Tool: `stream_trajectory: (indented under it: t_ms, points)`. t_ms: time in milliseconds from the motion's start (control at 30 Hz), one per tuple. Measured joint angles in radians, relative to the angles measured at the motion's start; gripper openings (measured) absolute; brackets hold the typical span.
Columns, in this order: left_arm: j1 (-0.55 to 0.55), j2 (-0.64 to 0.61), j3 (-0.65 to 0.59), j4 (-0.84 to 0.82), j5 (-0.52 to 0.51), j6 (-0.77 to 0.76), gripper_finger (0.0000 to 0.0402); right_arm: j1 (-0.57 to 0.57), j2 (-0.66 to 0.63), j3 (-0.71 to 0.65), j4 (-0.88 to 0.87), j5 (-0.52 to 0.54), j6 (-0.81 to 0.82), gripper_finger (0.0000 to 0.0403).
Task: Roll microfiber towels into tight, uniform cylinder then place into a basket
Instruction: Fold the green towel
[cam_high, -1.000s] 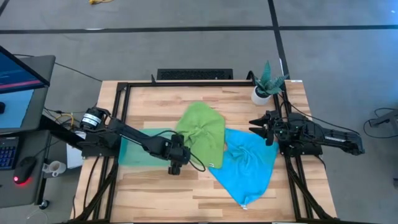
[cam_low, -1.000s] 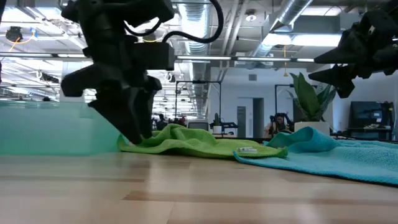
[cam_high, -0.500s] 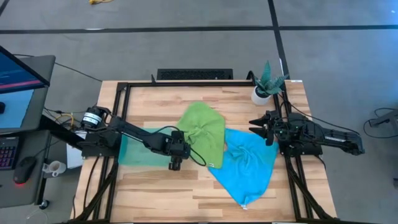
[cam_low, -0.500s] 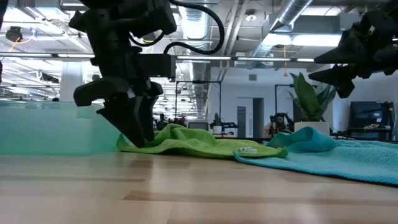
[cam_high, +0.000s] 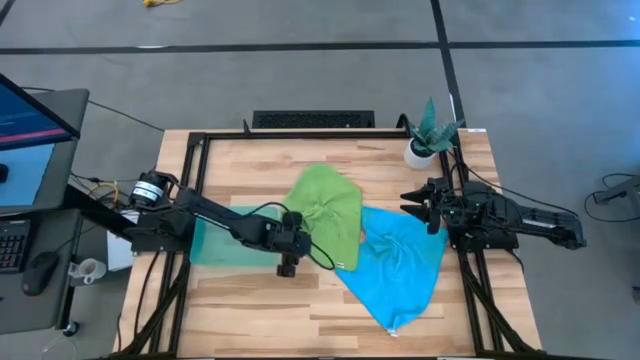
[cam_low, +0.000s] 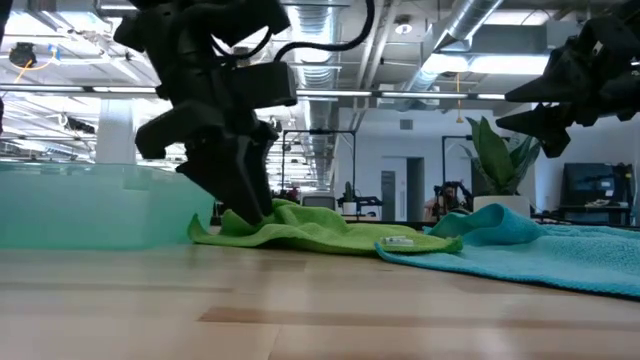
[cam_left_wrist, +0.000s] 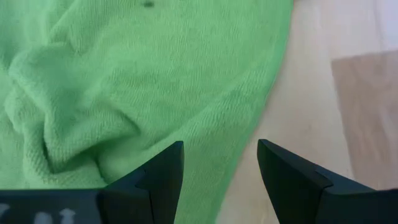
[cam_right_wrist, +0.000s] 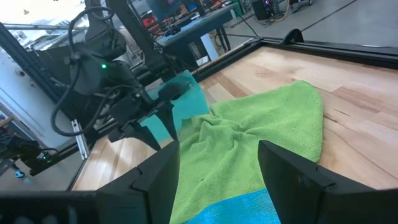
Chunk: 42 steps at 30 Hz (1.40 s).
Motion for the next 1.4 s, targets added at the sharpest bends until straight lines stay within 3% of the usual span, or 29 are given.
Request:
stream_trajectory:
  t_ms: [233, 367, 667, 800, 1133, 1400]
  points:
    - [0.007, 0.09, 0.013, 0.072, 0.051, 0.006, 0.0196, 0.0, 0.0, 0.0, 0.0, 0.0, 0.0, 0.024]
    - [0.006, 0.145, 0.045, 0.038, 0.024, -0.032, 0.0196, 0.0, -0.002, 0.0, 0.0, 0.001, 0.0, 0.024]
    - [0.006, 0.14, 0.042, 0.053, 0.026, -0.148, 0.0193, 0.0, -0.002, 0.0, 0.0, 0.002, 0.0, 0.024]
    - [0.004, 0.143, 0.041, 0.084, 0.068, -0.159, 0.0158, 0.0, -0.002, 0.0, 0.0, 0.002, 0.0, 0.024]
    - [0.003, 0.149, 0.056, 0.151, 0.124, -0.161, 0.0014, 0.0, -0.002, 0.0, 0.0, 0.002, 0.0, 0.024]
    - [-0.011, 0.153, 0.169, 0.037, 0.182, -0.197, 0.0012, 0.0, -0.002, 0.0, 0.0, 0.003, 0.0, 0.024]
